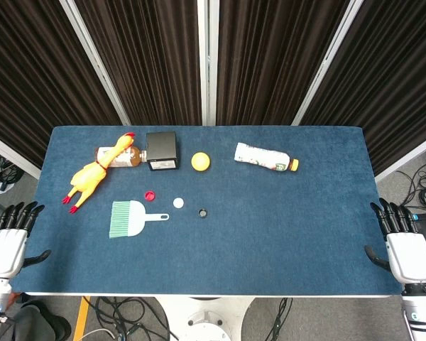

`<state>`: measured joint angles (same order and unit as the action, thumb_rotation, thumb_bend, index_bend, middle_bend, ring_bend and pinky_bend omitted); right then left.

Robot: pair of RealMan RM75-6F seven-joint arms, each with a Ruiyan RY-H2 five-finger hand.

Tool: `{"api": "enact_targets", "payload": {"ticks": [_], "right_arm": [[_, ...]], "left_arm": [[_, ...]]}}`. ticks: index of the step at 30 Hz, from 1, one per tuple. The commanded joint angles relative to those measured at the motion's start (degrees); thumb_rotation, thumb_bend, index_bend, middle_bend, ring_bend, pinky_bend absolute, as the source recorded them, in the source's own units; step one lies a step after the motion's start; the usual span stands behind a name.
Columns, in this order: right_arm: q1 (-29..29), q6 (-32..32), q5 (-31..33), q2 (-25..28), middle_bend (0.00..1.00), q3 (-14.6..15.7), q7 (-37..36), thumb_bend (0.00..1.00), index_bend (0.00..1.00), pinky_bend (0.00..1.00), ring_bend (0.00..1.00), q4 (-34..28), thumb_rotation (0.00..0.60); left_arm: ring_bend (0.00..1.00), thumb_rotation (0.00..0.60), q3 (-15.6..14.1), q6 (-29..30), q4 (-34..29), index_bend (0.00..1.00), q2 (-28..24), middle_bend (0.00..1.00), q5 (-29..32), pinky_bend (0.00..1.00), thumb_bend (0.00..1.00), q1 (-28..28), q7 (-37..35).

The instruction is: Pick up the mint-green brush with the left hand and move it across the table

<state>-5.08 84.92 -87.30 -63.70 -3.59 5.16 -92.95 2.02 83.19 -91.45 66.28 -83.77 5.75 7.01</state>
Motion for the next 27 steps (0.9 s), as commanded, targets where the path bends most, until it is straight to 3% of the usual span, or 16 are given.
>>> {"api": "enact_targets", "payload": {"ticks": [1,13,18,21,27], "right_arm": [[0.0,0.2,-0.2,0.0,0.00,0.1,-0.3,0.15,0.00,0.00,0.00,0.0,0.600],[0.3,1.9,-1.8,1.2,0.00,-0.1,-1.9,0.15,0.00,0.00,0.00,0.4,0.600],[0.2,2.7,-2.1,2.8,0.00,-0.7,-1.6,0.15,0.00,0.00,0.00,-0.7,0.600],[0.0,2.8,-1.9,3.4,0.00,-1.2,-1.0,0.15,0.00,0.00,0.00,-1.3,0.600],[0.0,2.6,-1.5,3.9,0.00,-1.3,-1.3,0.15,0.00,0.00,0.00,-1.3,0.600]], "left_arm": [[0.05,0.600,0.0,0.0,0.1,0.11,0.3,0.08,-0.1,0.07,0.00,0.0,0.1],[0.05,0.600,1.3,0.0,-0.4,0.11,0.7,0.09,-1.4,0.07,0.00,1.6,-1.0],[0.05,0.600,3.9,-4.5,-0.8,0.17,0.5,0.18,-1.9,0.07,0.00,6.5,-4.7],[0.11,0.600,5.9,-7.2,-0.6,0.24,2.2,0.26,-1.5,0.07,0.00,9.7,-6.5],[0.15,0.600,7.9,-14.8,-0.7,0.30,7.3,0.34,0.5,0.07,0.06,16.6,-3.5]]}}
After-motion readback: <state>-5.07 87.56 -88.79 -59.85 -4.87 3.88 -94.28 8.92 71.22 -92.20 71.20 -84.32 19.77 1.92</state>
